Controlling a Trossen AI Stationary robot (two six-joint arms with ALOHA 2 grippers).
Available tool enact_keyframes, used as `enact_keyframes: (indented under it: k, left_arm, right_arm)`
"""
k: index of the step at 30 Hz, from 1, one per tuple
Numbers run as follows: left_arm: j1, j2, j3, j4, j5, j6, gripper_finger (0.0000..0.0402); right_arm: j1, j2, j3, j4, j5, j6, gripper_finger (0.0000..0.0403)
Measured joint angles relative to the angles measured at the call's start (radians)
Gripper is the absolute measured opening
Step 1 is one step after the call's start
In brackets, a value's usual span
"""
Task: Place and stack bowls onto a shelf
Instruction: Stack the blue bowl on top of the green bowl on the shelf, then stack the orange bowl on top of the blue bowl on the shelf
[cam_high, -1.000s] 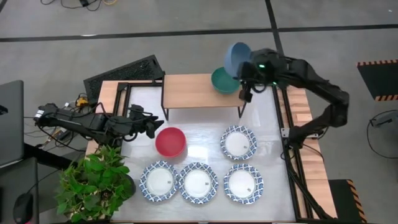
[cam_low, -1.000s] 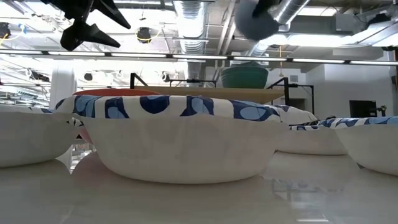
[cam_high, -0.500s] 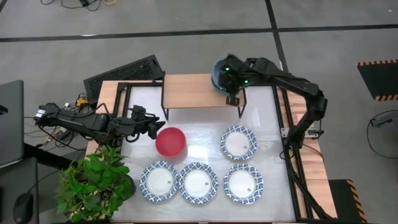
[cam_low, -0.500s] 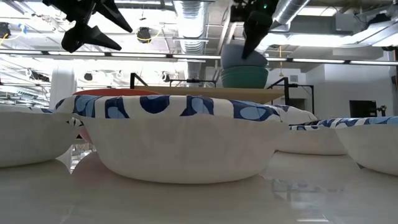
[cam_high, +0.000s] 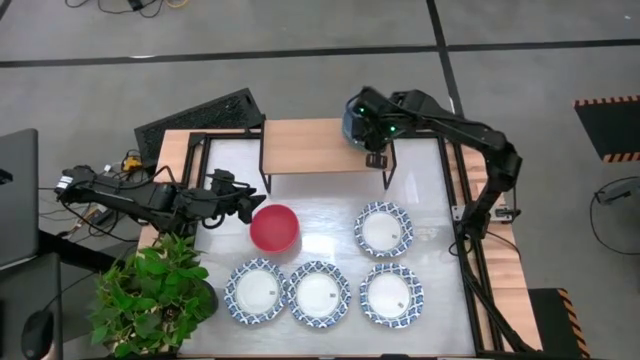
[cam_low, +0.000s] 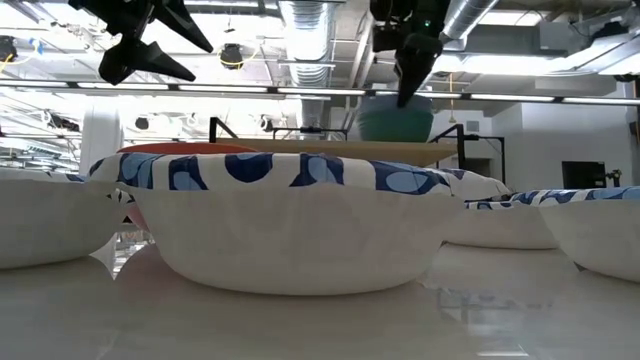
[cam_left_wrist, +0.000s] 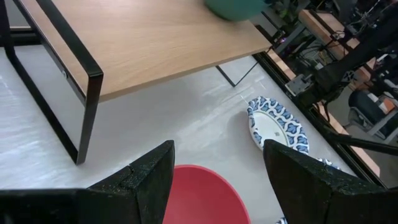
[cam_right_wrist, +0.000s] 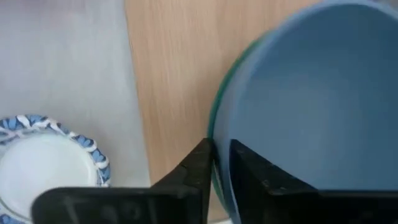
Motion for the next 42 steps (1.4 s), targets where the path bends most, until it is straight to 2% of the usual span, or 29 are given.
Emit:
enact_keyframes:
  k: [7,13,15,18,20,25,29,42]
  left_arm:
    - [0.000,0.000,0.000,0.001,0.008,-0.010,0.0234]
    - [0.000,0.000,0.000,0.001,0.060,-0.011,0.0234]
    - [0.000,0.000,0.000,0.001,0.079,-0.012,0.0234]
    - [0.000,0.000,0.000,0.001,0.088,-0.011,0.0234]
    - [0.000,0.000,0.000,0.001,0.088,-0.011,0.0234]
    - [0.000,0.000,0.000,0.001,0.089,-0.011,0.0234]
    - [0.000,-0.001,0.000,0.001,0.091,-0.011,0.0234]
    - [0.000,-0.001,0.000,-0.004,0.103,-0.011,0.0234]
  right_arm:
    - [0.002,-0.007,0.037,0.006,0.004,-0.028,0.0147]
    - [0.011,-0.010,0.202,-0.003,-0.003,0.033,0.0205]
    - [0.035,-0.012,0.257,0.008,-0.062,0.057,0.0216]
    - [0.095,-0.012,0.310,0.042,-0.206,0.067,0.0220]
    - [0.153,-0.012,0.311,0.095,-0.249,0.065,0.0219]
    - [0.301,0.018,0.275,0.195,-0.256,-0.024,0.0215]
    - [0.376,0.083,0.261,0.193,-0.251,-0.128,0.0215]
    - [0.444,0.343,0.260,0.213,-0.242,-0.339,0.0214]
